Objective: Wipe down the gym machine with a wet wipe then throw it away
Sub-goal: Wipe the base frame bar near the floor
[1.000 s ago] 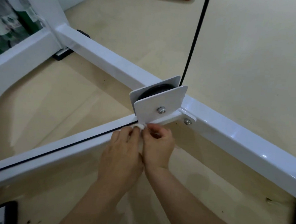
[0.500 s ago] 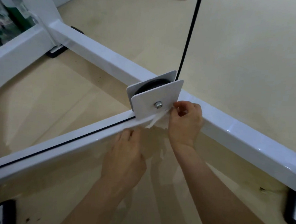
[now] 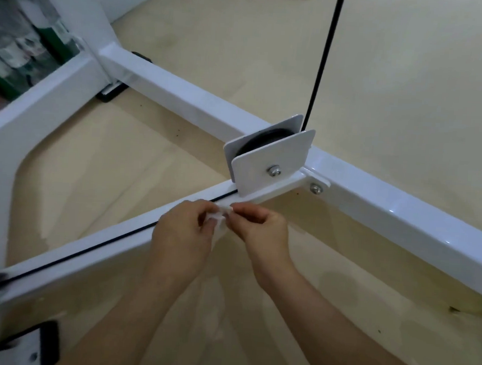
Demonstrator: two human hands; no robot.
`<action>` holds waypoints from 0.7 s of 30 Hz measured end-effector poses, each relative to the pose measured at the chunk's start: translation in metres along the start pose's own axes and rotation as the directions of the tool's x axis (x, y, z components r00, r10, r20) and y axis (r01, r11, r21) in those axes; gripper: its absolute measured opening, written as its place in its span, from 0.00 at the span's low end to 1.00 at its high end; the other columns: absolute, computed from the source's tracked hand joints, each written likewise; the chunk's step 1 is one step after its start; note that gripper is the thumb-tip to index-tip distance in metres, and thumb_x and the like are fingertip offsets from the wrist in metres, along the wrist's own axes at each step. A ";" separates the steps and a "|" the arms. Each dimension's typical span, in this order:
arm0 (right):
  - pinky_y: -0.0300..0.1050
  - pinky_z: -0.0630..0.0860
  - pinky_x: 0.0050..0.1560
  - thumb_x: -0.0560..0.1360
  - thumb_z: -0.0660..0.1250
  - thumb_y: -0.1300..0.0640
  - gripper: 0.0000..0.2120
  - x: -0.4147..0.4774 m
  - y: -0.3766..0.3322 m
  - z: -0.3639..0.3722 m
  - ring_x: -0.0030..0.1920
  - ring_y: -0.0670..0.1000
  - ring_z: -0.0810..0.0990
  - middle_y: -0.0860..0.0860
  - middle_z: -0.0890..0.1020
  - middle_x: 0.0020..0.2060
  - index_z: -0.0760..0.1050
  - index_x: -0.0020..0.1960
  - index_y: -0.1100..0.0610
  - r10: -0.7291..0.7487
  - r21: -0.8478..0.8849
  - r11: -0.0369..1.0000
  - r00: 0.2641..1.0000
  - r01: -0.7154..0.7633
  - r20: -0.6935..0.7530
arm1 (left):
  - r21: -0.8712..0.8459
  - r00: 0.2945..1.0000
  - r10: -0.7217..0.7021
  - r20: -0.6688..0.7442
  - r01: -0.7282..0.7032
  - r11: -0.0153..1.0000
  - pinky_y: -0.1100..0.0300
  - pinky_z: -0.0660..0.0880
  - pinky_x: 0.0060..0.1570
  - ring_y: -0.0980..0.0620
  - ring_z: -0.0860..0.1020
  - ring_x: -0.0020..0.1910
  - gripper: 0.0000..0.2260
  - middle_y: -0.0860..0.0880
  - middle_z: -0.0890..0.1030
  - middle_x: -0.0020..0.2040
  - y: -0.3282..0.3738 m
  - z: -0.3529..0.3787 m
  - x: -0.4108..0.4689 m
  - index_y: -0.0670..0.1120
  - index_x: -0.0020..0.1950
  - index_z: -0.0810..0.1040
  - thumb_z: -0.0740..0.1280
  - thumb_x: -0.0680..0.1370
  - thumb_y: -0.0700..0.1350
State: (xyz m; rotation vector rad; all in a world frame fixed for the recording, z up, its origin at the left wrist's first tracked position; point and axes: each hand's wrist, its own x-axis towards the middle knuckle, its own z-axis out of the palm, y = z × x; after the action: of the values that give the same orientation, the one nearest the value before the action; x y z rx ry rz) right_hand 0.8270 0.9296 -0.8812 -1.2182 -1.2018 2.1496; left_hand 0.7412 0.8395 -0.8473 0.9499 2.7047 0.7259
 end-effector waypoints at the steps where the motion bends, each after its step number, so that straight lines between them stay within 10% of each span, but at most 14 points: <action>1: 0.40 0.81 0.47 0.71 0.73 0.68 0.07 -0.002 -0.001 0.000 0.41 0.50 0.85 0.55 0.86 0.38 0.83 0.41 0.57 -0.008 -0.026 1.000 1.000 0.008 -0.003 | -0.050 0.999 -0.035 -0.038 0.033 0.998 0.67 0.65 0.43 0.58 0.74 0.42 0.07 0.58 0.78 0.43 -0.001 -0.004 0.006 0.52 0.53 0.82 0.68 0.77 0.43; 6: 0.44 0.82 0.44 0.72 0.70 0.70 0.07 -0.001 -0.003 0.008 0.34 0.51 0.84 0.55 0.84 0.33 0.81 0.39 0.59 -0.015 -0.108 0.994 0.997 0.007 -0.078 | -0.355 0.896 -0.369 -0.248 0.270 0.895 0.60 0.71 0.46 0.51 0.78 0.46 0.07 0.52 0.79 0.46 -0.002 -0.026 0.043 0.52 0.54 0.78 0.65 0.77 0.43; 12: 0.41 0.82 0.46 0.73 0.67 0.73 0.06 -0.005 -0.003 0.012 0.39 0.51 0.84 0.58 0.82 0.40 0.77 0.50 0.69 0.288 0.507 0.827 0.958 -0.245 -0.008 | 0.008 0.965 0.203 -0.167 -0.205 0.979 0.61 0.71 0.43 0.53 0.75 0.39 0.04 0.52 0.79 0.40 -0.002 -0.008 -0.011 0.47 0.41 0.79 0.65 0.70 0.41; 15: 0.41 0.82 0.46 0.75 0.66 0.73 0.05 -0.008 -0.007 0.012 0.42 0.52 0.83 0.60 0.81 0.43 0.77 0.50 0.68 0.290 0.577 0.775 0.956 -0.258 0.038 | 0.124 0.964 0.253 -0.078 -0.242 0.962 0.61 0.67 0.61 0.46 0.75 0.58 0.19 0.44 0.78 0.60 -0.020 0.013 -0.009 0.43 0.61 0.78 0.72 0.70 0.41; 18: 0.40 0.78 0.34 0.76 0.64 0.72 0.08 -0.009 -0.008 0.014 0.35 0.50 0.81 0.57 0.81 0.41 0.77 0.51 0.62 0.258 0.367 0.907 0.962 -0.208 -0.092 | 0.351 0.958 0.161 0.237 -0.239 0.906 0.50 0.53 0.74 0.48 0.56 0.77 0.38 0.47 0.56 0.79 -0.014 0.020 0.013 0.47 0.79 0.53 0.68 0.75 0.57; 21: 0.38 0.70 0.28 0.73 0.61 0.73 0.12 -0.009 -0.008 0.014 0.28 0.48 0.75 0.58 0.75 0.37 0.75 0.49 0.59 0.021 0.031 0.999 0.976 -0.015 -0.216 | 0.431 0.934 0.195 0.298 -0.314 0.846 0.48 0.54 0.74 0.49 0.58 0.76 0.33 0.48 0.58 0.77 0.001 0.029 0.033 0.47 0.78 0.50 0.60 0.78 0.54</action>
State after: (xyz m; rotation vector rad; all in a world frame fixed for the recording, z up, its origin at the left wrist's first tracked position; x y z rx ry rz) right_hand 0.8192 0.9208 -0.8668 -1.4141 -1.0671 1.9787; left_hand 0.7250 0.8723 -0.8723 1.4250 2.5987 -0.0457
